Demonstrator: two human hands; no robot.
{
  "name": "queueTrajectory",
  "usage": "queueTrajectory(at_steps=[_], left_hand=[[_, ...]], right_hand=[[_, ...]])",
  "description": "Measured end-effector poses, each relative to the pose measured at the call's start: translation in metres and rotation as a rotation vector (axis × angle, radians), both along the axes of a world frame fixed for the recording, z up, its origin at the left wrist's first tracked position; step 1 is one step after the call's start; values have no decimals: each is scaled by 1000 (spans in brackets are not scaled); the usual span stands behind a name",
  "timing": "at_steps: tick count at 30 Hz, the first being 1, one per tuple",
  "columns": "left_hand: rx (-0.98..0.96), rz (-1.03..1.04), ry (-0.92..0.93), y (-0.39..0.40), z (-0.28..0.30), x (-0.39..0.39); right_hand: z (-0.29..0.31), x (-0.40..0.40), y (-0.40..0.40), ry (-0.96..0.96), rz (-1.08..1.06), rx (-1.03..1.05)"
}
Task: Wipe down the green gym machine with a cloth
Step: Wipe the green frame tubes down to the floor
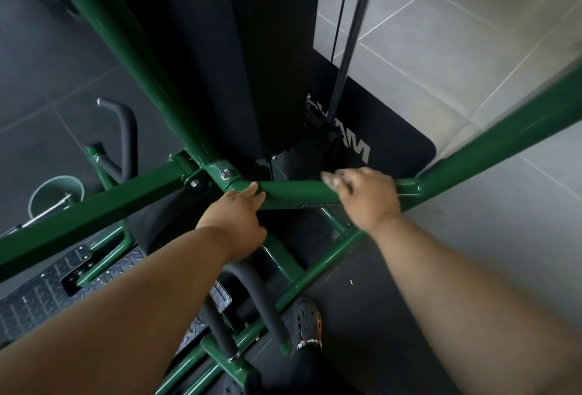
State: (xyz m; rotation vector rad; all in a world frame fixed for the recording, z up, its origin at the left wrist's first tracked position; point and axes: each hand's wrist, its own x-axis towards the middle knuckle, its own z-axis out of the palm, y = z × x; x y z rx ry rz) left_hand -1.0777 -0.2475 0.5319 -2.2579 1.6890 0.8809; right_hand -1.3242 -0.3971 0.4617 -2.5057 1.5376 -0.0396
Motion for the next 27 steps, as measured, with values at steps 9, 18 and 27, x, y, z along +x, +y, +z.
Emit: queueTrajectory(at_steps=[9,18,27], left_hand=[[-62,89,98,7,-3,7],[-98,179,59,19,-3,16],[-83,149,-32,20,-13,9]], right_hand=[[30,134,12,147,281,395],[24,109,15,76,340,224],[31,-19,-85,566,146,452]])
